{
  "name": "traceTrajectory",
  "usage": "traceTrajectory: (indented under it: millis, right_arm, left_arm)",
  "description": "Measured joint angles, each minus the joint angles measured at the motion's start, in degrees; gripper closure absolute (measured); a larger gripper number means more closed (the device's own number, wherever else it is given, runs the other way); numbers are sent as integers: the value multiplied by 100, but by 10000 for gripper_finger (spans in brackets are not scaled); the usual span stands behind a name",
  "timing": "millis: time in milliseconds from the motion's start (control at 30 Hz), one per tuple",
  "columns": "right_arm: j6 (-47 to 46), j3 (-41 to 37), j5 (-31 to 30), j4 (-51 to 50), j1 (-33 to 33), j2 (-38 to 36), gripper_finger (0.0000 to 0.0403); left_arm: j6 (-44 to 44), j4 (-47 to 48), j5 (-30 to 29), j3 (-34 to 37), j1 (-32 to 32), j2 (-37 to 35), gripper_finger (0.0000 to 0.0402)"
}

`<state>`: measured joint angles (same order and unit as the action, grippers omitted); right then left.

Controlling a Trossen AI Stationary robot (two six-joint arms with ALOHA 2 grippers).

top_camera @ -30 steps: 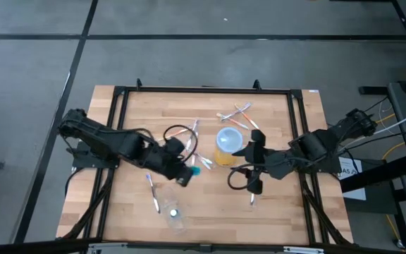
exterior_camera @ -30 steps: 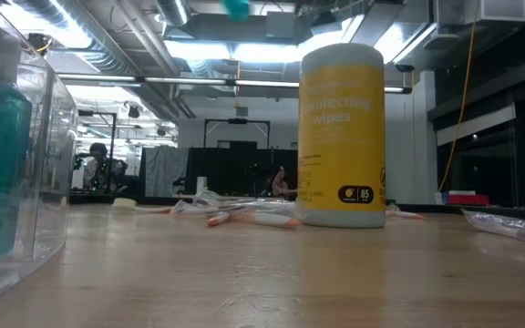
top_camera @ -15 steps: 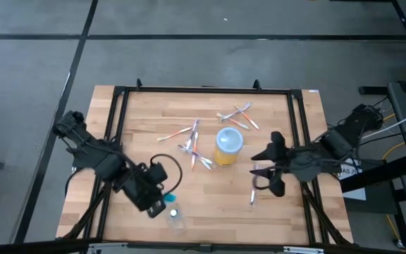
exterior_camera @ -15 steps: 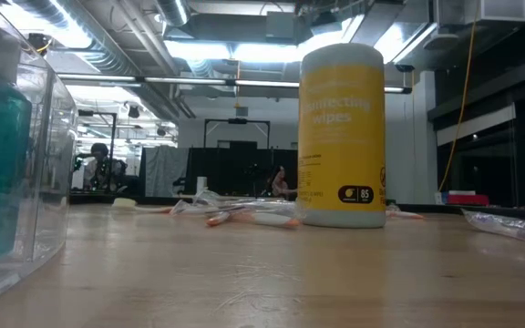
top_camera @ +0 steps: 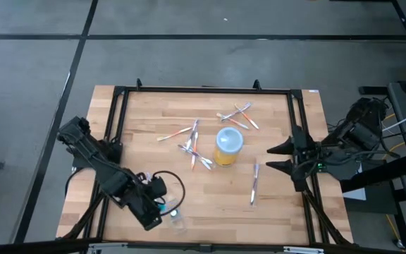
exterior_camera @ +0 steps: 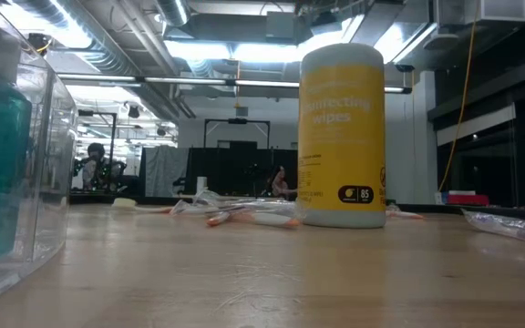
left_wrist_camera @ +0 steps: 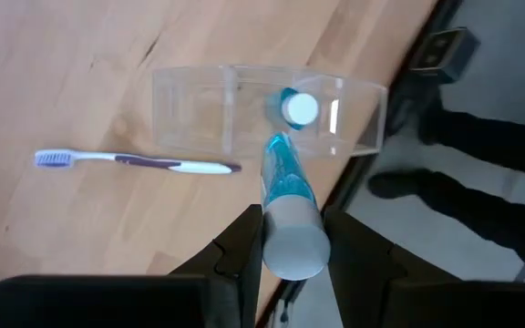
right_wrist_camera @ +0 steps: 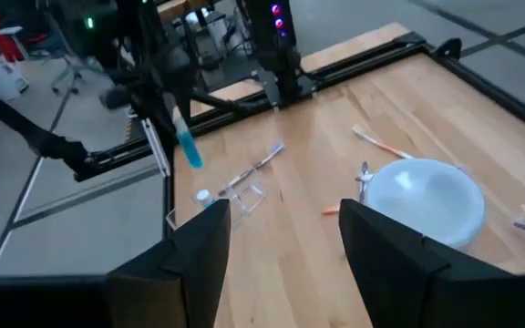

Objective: Pick & Place toothbrushing station
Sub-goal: Put the mouthwash bottle into the middle part of the transparent organizer

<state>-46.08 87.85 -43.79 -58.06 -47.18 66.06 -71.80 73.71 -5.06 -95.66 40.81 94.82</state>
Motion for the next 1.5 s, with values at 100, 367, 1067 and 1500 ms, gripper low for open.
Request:
traceTrajectory:
  millis: [100, 367, 1067, 1500]
  right_arm:
    - [-94, 0, -82, -67, -66, 2, 195]
    - [-375, 0, -193, -311, -248, 2, 195]
    - [-697, 0, -352, -374, -909, 7, 195]
    - [-760, 0, -1097, -151, -1428, 7, 195]
  left_arm:
    - [7, -7, -41, -47, -90, 162, 307]
    - [-169, -73, 16, -181, -303, 352, 308]
    - [-436, -118, 174, -181, -487, 740, 308]
    - [-452, 78, 62, -127, -505, 738, 308]
